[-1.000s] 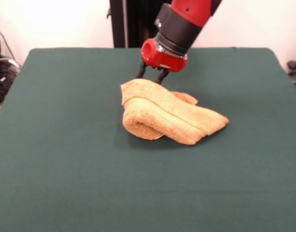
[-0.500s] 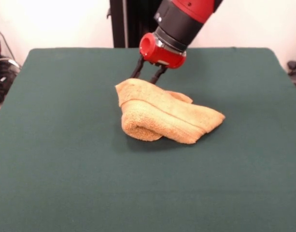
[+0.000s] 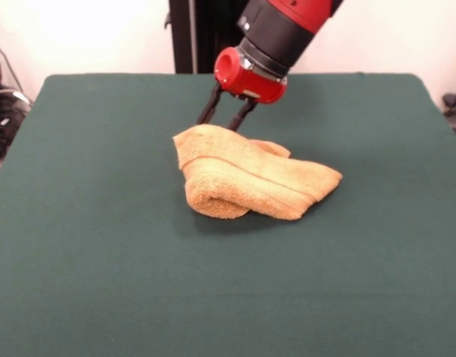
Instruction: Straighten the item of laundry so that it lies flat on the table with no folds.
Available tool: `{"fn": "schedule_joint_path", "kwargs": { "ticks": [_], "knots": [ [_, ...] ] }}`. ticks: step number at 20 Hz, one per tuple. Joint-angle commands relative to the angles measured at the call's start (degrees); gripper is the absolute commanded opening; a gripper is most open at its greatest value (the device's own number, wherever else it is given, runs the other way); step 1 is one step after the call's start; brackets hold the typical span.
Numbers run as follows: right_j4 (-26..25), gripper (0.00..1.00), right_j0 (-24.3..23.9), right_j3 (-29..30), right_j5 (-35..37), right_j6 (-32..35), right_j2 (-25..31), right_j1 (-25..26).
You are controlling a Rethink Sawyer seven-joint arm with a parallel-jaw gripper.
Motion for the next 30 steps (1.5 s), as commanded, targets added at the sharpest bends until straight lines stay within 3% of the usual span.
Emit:
{"fn": "schedule_joint_path", "kwargs": {
  "ticks": [1, 4, 30],
  "knots": [
    [3.7, 1.00, 1.7, -4.1, 3.6, 12.2, 2.0, 1.0],
    [4.1, 1.00, 1.9, -3.8, 0.8, 13.7, 1.1, 1.9],
    [2.3, 1.00, 2.9, -6.9, 2.2, 10.6, -1.2, 2.7]
  ]
}}
